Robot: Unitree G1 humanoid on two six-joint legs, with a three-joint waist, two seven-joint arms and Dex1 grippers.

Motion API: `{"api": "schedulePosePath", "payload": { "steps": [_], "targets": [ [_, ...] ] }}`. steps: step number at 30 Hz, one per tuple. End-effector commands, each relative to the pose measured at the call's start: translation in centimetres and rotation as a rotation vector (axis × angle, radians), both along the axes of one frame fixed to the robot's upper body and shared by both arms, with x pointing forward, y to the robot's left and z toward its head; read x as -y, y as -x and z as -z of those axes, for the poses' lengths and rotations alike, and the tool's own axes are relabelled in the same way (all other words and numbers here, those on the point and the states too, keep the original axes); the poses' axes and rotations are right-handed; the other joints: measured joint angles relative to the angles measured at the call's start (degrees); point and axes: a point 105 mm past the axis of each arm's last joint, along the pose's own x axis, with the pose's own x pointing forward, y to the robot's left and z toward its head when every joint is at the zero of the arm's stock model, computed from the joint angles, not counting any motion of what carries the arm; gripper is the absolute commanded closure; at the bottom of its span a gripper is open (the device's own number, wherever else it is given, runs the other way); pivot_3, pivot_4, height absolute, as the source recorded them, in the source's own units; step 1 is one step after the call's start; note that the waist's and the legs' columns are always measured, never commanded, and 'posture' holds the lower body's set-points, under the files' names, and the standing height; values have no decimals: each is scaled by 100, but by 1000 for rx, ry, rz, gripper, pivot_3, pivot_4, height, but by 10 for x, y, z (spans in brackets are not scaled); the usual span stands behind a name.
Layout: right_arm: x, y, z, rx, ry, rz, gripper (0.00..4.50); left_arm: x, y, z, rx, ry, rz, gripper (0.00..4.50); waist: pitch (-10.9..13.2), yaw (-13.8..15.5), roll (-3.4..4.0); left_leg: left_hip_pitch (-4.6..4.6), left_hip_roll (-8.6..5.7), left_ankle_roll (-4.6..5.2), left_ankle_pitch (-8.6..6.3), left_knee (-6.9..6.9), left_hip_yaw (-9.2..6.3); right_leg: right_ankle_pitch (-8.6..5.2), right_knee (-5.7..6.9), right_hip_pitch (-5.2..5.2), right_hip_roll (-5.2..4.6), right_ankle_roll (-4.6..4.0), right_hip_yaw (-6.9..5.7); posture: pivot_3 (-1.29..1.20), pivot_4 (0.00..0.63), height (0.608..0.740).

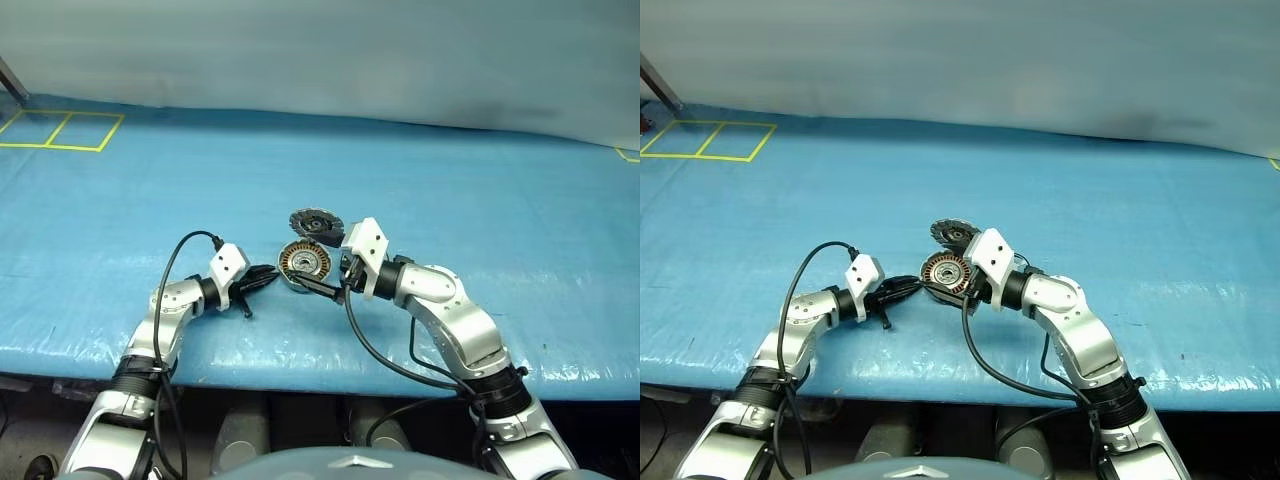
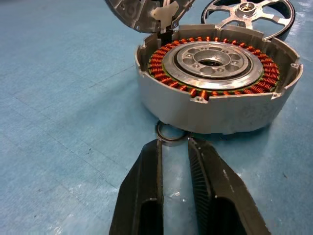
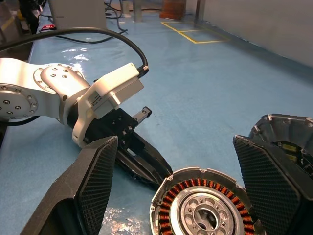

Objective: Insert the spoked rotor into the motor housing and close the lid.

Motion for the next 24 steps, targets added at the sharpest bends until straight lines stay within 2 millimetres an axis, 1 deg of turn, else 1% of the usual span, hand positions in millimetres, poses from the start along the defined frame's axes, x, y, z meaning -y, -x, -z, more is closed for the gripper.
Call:
{"api": "schedulePosePath", "payload": {
  "steps": [1,9,14,16,19,24],
  "targets": [
    [-5,0,-13,57,-21,-17,475,-6,8,13,-57,-21,-12,3761,0,-18,0,0,0,0,0,-1,1,0,0,0,0,0,0,0,150,740],
    [-6,0,-12,60,-16,-19,475,-20,11,9,-41,-26,-58,3761,0,-41,0,0,4,0,0,-14,4,-2,0,-11,3,-5,1,0,150,740],
    [-6,0,-11,61,-15,-21,475,-23,11,9,-40,-24,-72,3761,0,-41,0,0,8,0,0,-19,5,-3,1,-17,6,-7,1,0,150,740],
    [-6,0,-11,61,-13,-24,475,-21,9,9,-45,-18,-75,3761,0,-41,0,0,8,0,0,-19,6,-3,1,-17,6,-7,2,0,150,740],
    [-7,0,-11,62,-13,-25,475,-16,-1,6,-15,-11,-106,3761,0,-28,1,0,8,0,0,-18,6,-3,1,-16,6,-8,2,0,150,740],
    [-6,0,-10,70,1,-20,475,-1,-2,2,-32,16,-39,3761,0,-16,0,-2,6,0,0,-4,6,0,3,-11,6,-7,2,0,150,740]
  ]
}}
